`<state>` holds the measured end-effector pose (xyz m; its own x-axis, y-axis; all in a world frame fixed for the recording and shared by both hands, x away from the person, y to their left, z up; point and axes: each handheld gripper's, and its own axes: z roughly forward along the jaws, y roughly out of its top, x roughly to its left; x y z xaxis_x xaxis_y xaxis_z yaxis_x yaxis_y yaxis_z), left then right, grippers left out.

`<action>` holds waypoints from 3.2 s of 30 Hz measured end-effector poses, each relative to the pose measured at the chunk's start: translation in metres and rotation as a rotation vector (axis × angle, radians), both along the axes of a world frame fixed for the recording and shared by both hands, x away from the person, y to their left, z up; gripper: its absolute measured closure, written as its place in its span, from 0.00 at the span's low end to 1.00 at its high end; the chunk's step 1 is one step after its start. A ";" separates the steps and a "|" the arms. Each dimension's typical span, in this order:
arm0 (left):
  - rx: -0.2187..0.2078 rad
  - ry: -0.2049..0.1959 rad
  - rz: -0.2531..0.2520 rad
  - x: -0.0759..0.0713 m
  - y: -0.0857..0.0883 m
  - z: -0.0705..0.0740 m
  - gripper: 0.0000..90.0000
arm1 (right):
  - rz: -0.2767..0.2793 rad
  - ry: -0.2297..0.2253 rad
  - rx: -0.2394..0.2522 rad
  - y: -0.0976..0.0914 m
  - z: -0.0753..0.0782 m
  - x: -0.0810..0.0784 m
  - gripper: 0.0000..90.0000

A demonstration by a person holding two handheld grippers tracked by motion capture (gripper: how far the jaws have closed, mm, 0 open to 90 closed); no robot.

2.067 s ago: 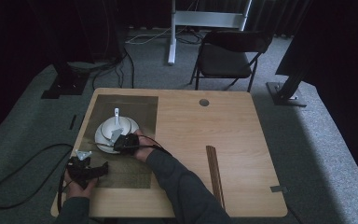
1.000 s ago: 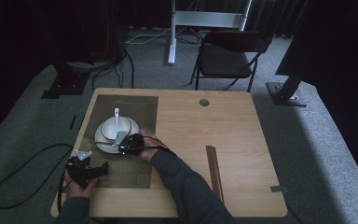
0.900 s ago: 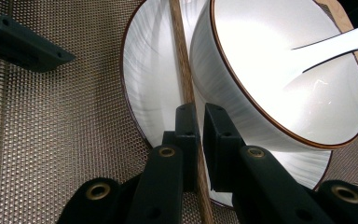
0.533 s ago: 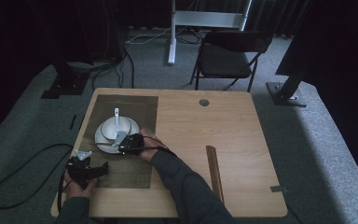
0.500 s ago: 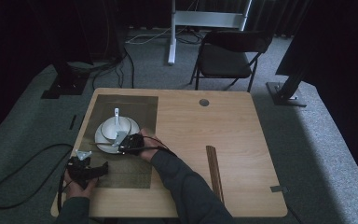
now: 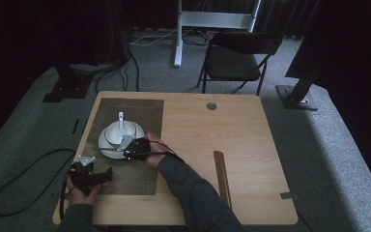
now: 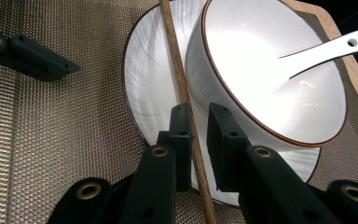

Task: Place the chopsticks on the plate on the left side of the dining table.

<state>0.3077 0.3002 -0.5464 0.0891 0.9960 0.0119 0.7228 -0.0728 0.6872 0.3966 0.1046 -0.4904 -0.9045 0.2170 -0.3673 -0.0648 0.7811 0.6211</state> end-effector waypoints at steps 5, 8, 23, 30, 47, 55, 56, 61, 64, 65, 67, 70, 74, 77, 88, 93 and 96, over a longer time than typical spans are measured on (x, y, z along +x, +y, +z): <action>0.000 0.001 0.000 0.000 0.000 0.000 0.00 | -0.017 0.021 0.024 -0.006 0.007 0.002 0.87; 0.000 0.001 -0.001 0.000 0.000 0.000 0.00 | -0.023 0.028 0.034 -0.011 0.011 0.003 0.86; 0.000 0.001 -0.001 0.000 0.000 0.000 0.00 | -0.082 0.046 0.061 -0.033 0.030 0.001 0.83; 0.000 -0.001 0.000 0.000 0.000 0.000 0.00 | -0.102 0.041 0.069 -0.043 0.035 -0.002 0.83; 0.000 -0.001 0.000 0.000 0.000 0.000 0.00 | -0.159 0.033 0.065 -0.067 0.052 -0.015 0.80; 0.000 -0.002 0.000 0.000 0.000 0.000 0.00 | -0.172 0.026 0.094 -0.076 0.060 -0.021 0.78; 0.000 -0.002 0.000 0.000 0.000 0.000 0.00 | -0.177 0.023 0.101 -0.078 0.062 -0.023 0.77; 0.000 0.000 0.000 0.000 0.000 0.000 0.00 | -0.178 0.016 0.116 -0.084 0.068 -0.028 0.76; 0.000 0.000 0.000 0.000 0.000 0.000 0.00 | -0.177 0.010 0.121 -0.087 0.071 -0.030 0.74; 0.000 0.000 0.000 0.000 0.000 0.000 0.00 | -0.179 0.011 0.122 -0.087 0.071 -0.031 0.74; 0.000 0.000 0.000 0.000 0.000 0.000 0.00 | -0.178 0.006 0.124 -0.088 0.072 -0.032 0.73; 0.000 0.000 0.000 0.000 0.000 0.000 0.00 | -0.177 0.006 0.127 -0.090 0.073 -0.034 0.71; 0.000 0.000 0.000 0.000 0.000 0.000 0.00 | -0.181 0.010 0.124 -0.095 0.074 -0.036 0.70; 0.000 0.000 0.000 0.000 0.000 0.000 0.00 | -0.184 0.010 0.127 -0.099 0.074 -0.038 0.70; 0.000 0.000 0.000 0.000 0.000 0.000 0.00 | -0.208 0.020 0.154 -0.114 0.073 -0.043 0.69; 0.001 0.000 -0.001 0.000 0.000 0.000 0.00 | -0.218 0.030 0.163 -0.121 0.072 -0.045 0.69; 0.000 0.000 -0.001 0.000 0.000 0.000 0.00 | -0.225 0.032 0.166 -0.125 0.072 -0.047 0.68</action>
